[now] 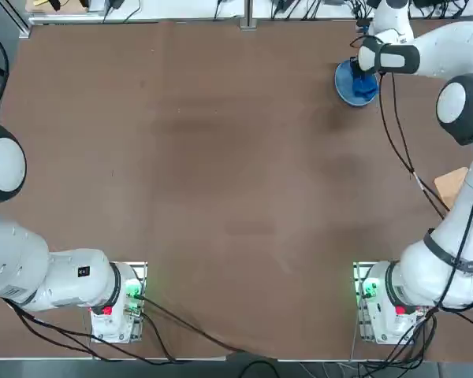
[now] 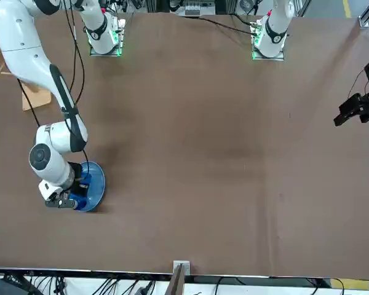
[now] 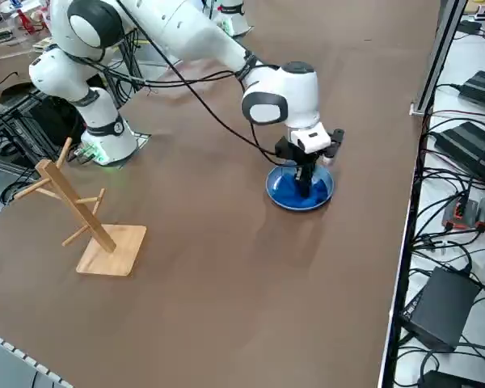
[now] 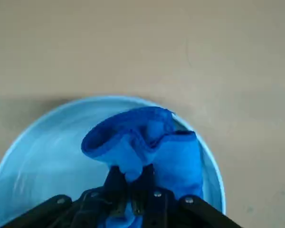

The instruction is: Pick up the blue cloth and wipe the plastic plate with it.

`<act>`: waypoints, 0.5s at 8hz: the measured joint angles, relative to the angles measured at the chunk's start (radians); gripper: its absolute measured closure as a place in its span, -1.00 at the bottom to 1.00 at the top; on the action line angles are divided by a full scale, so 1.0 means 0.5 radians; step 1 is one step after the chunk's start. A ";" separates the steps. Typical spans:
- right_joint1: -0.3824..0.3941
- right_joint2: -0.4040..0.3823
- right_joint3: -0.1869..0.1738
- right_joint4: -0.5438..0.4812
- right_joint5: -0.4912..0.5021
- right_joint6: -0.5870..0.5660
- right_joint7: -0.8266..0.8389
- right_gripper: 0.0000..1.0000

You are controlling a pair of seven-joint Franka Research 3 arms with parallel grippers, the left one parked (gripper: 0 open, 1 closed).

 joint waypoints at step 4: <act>0.091 -0.035 0.016 -0.034 -0.006 -0.131 0.165 0.85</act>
